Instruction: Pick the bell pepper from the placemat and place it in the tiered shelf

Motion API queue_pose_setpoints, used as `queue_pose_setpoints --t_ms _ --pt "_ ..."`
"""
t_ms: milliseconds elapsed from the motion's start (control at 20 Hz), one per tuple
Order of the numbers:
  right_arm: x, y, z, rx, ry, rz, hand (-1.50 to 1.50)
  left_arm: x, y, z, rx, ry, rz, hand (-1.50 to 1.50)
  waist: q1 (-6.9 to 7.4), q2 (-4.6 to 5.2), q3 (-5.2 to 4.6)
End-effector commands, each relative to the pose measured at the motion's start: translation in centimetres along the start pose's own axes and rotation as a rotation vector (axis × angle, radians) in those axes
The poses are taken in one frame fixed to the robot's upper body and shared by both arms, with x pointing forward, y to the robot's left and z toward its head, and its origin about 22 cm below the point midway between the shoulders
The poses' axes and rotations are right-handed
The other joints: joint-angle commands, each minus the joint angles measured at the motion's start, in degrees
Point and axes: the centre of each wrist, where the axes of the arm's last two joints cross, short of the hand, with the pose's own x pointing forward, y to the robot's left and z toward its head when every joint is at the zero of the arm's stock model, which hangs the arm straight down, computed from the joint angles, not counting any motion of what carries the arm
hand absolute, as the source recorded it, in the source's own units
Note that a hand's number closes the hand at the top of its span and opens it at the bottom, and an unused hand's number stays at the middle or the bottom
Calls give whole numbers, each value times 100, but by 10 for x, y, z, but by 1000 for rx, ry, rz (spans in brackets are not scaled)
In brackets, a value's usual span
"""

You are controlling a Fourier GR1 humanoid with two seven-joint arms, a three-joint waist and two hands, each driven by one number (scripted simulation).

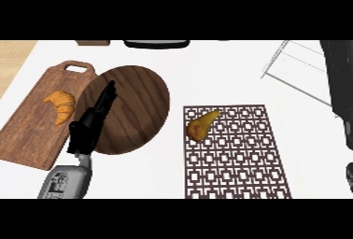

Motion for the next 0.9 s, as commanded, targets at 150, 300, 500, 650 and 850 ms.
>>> queue_pose_setpoints --t_ms 150,300,500,650,850 --pt "-22 32 -14 -49 -82 36 150 0 -12 5 -30 -3 4 0 48 19 0" --pt "-48 58 -18 -74 -34 33 150 7 -9 6 -22 -23 -6 0 77 32 3" --pt "-52 44 -32 -115 32 -259 150 1 -14 -4 -3 0 14 0 36 64 13" --pt "-79 52 -52 -132 42 -269 150 16 -14 -2 -9 -22 2 0 67 32 12" --pt "-84 69 -41 -117 48 -293 150 7 -1 0 -13 -5 16 0 58 28 4"
